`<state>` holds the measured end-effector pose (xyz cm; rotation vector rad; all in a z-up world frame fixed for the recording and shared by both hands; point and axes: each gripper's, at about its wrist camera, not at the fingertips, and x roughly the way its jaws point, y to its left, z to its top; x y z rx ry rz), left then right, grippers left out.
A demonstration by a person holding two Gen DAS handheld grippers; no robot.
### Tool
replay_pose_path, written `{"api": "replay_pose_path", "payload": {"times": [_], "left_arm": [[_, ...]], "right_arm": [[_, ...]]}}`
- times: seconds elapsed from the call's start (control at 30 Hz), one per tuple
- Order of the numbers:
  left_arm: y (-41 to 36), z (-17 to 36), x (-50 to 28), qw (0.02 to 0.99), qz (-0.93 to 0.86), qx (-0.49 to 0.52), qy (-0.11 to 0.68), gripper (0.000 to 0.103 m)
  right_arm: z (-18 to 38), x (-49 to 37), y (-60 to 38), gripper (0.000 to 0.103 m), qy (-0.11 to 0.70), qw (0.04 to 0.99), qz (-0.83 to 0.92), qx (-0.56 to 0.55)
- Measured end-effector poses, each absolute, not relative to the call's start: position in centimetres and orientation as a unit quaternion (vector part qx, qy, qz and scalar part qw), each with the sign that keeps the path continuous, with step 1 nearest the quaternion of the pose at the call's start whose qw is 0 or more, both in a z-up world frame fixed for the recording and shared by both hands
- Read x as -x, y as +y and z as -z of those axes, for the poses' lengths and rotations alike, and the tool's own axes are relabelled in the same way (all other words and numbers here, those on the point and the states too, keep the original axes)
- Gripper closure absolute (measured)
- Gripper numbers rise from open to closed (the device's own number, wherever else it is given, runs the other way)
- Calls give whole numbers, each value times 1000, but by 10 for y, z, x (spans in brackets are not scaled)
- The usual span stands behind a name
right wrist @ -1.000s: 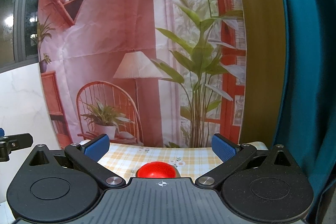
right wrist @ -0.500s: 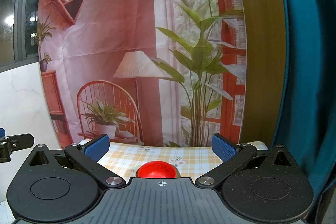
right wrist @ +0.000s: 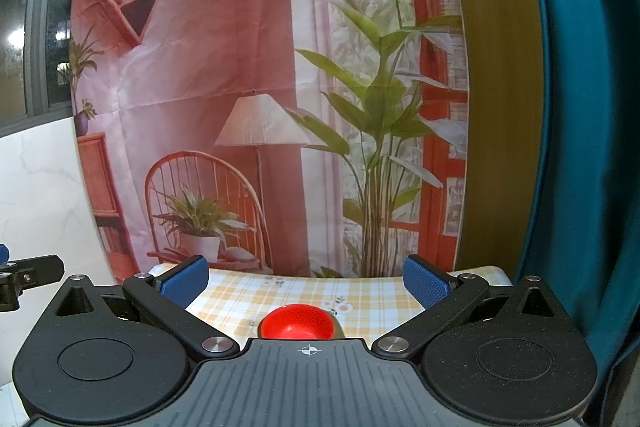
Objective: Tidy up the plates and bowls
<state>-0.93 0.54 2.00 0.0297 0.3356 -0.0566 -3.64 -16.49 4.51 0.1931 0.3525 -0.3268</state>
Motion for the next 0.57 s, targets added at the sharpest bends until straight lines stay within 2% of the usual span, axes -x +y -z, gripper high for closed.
{"api": "replay_pose_path", "payload": {"times": [0.57], "left_arm": [[5, -18, 9, 986, 29, -16, 166, 0]], "right_arm": [[-45, 36, -165, 0, 176, 966, 161, -96]]}}
